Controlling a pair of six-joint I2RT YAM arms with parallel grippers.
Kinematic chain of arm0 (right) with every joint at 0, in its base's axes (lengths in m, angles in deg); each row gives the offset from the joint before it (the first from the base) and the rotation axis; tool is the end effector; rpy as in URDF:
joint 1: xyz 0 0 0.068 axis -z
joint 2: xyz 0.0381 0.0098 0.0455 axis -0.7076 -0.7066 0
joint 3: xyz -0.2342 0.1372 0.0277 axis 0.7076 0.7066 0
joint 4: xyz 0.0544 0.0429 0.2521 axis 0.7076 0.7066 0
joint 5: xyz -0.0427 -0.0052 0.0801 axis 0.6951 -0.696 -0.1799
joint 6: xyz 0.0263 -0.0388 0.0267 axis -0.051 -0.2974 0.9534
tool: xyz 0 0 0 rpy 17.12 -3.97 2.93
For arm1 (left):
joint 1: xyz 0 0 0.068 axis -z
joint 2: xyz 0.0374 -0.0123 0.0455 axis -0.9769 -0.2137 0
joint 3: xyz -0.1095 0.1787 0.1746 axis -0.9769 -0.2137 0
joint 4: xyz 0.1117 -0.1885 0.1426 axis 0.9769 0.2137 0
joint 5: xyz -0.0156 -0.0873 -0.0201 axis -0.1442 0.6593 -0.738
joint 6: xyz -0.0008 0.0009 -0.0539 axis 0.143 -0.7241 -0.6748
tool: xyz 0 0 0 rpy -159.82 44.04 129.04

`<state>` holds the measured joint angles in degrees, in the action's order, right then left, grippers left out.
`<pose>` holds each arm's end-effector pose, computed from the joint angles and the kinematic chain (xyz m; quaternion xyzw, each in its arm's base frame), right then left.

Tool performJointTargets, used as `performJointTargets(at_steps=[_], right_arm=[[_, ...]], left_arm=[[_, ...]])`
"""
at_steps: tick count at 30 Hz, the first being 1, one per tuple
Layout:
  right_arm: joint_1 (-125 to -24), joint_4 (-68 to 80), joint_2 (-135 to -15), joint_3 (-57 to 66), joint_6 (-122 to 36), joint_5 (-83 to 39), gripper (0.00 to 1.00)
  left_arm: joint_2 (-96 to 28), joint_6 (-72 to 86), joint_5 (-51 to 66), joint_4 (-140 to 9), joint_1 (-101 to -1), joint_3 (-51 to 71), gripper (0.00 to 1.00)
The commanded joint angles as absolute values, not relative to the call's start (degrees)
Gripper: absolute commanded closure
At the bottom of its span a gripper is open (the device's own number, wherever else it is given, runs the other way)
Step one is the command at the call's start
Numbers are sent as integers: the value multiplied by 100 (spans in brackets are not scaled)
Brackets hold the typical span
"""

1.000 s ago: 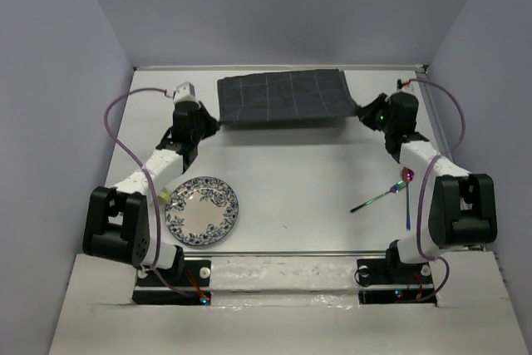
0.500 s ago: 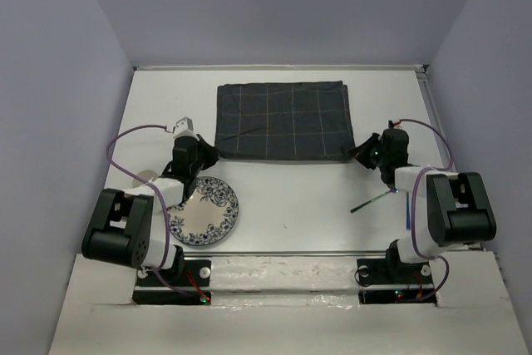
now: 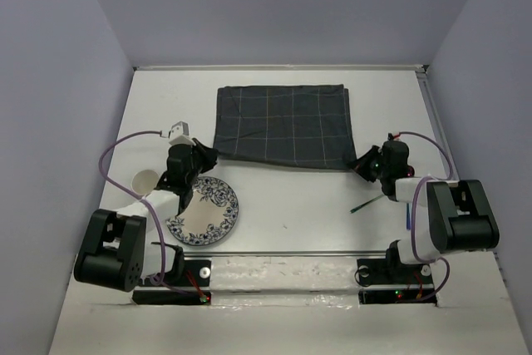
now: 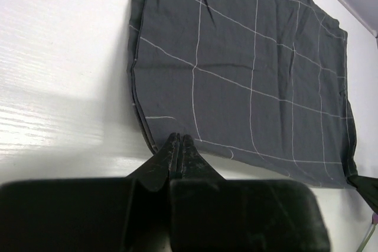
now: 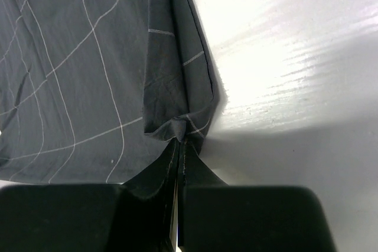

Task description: Set the dinner table for one person

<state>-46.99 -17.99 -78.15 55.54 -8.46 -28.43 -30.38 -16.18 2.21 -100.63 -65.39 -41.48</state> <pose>0.2572 0.0175 0.1322 0.2459 0.8514 0.2684 0.3776 0.2383 -0.0538 0.1850 -0.1388 0.7738 -0.2671 0.5574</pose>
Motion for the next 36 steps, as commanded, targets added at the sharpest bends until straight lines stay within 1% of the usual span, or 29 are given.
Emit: performJointTargets(at_steps=[1,12,16,17,18,19,20,21,22,23,24,26,28,30,36], right_arm=[[-4732,-2104,-7536,5678,-829,-2920,100],[-4890,-1788,-6894,5995,-926,-2911,100],[-4891,-1805,-6990,6030,-935,-2885,95],[-4891,-1788,-7017,6021,-952,-2902,93],[-4891,-1779,-7017,6021,-944,-2893,90],[-4891,-1753,-6991,6021,-944,-2876,84],[-4891,-1674,-6930,6012,-952,-2841,74],[-4891,-1621,-6886,5995,-996,-2832,68],[-4891,-1560,-6816,5969,-1031,-2823,64],[-4891,-1472,-6754,5934,-1066,-2806,62],[-4891,-1254,-6588,5899,-1101,-2771,57],[-4891,-1059,-6359,5811,-1163,-2648,56],[-4891,-769,-5990,5749,-1190,-2551,56],[-4891,-471,-5596,5705,-1251,-2428,55],[-4891,312,-4733,5538,-1435,-2278,54]], left_arm=[[-2882,-1587,230,-10310,-6562,-4317,100],[-2566,-1648,195,-10301,-6562,-4757,100],[-2504,-1745,274,-10363,-6553,-4871,100],[-2469,-1754,274,-10372,-6553,-4898,100],[-2451,-1754,265,-10372,-6553,-4915,98],[-2425,-1754,257,-10372,-6553,-4950,92],[-2373,-1763,257,-10354,-6553,-4968,79],[-2337,-1771,257,-10346,-6553,-4977,72],[-2241,-1780,257,-10319,-6553,-4977,60],[-2179,-1771,239,-10284,-6553,-4960,55],[-2135,-1754,222,-10119,-6553,-4907,52],[-1890,-1745,230,-9959,-6553,-4784,44],[-1696,-1763,239,-9810,-6553,-4688,41],[-1406,-1745,230,-9547,-6545,-4591,40],[-580,-1605,406,-8747,-6510,-3968,40]])
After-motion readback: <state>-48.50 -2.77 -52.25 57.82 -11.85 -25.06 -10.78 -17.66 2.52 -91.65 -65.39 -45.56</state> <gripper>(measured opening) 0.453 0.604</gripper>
